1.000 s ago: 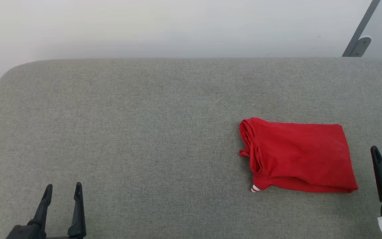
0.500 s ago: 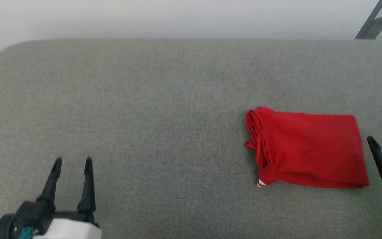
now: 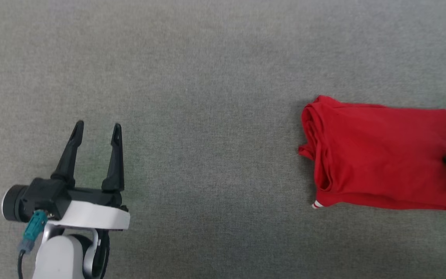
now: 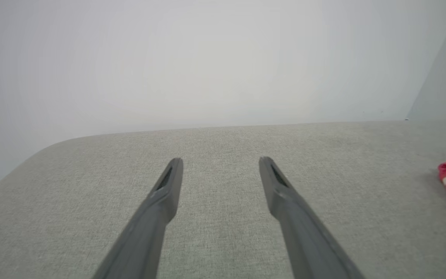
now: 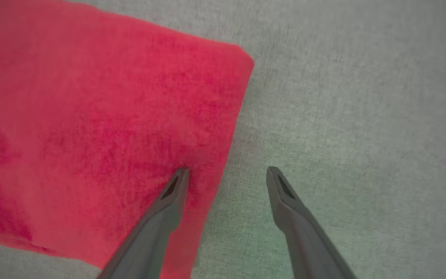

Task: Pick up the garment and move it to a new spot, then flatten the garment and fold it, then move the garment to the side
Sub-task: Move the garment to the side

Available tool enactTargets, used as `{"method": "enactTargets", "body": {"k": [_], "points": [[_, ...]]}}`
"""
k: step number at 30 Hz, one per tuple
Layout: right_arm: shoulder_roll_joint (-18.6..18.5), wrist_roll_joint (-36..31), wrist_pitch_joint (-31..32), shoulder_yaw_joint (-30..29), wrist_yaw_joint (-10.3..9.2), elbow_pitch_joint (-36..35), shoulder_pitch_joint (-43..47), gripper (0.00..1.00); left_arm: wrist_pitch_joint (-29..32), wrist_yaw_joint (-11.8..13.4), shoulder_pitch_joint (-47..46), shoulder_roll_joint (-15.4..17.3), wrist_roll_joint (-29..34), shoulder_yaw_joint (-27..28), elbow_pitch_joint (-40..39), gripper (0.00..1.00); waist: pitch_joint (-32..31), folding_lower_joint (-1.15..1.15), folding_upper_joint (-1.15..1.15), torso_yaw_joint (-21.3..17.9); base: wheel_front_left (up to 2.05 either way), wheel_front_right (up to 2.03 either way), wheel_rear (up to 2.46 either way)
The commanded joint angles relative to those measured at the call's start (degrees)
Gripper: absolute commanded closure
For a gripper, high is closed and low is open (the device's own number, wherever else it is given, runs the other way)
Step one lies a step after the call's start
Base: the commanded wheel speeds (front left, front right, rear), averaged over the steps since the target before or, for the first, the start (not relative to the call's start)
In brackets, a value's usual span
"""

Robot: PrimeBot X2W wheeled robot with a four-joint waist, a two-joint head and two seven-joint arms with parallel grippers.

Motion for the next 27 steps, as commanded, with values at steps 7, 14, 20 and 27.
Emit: {"method": "enactTargets", "body": {"k": [7, 14, 20, 27], "points": [[2.0, 2.3, 7.0, 1.0, 0.00, -1.2, 1.1, 0.00, -0.3, -0.1, -3.8, -0.4, -0.8, -0.3, -0.1, 0.00, 4.4, 0.00, 0.00, 0.9, 0.00, 0.00, 0.00], [5.6, 2.0, 8.5, 3.2, 0.06, -1.1, 0.2, 0.64, -0.3, -0.1, -6.7, 0.2, -0.3, -1.9, 1.0, 0.00, 6.9, 0.00, 0.00, 0.8, 0.00, 0.00, 0.00], [7.4, 2.4, 5.2, 2.5, 0.00, -1.1, -1.2, 1.00, -0.3, -0.1, -7.3, 1.6, -0.1, -2.2, 1.7, 0.00, 6.8, 0.00, 0.00, -0.9, 0.00, 0.00, 0.00], [7.7, 2.2, -2.1, -2.0, -0.20, 0.0, -2.7, 1.00, -0.3, -0.1, -7.0, 4.3, 0.0, -2.3, 1.5, 0.00, 6.6, 0.00, 0.00, -6.0, 0.00, 0.00, 0.00]]}}
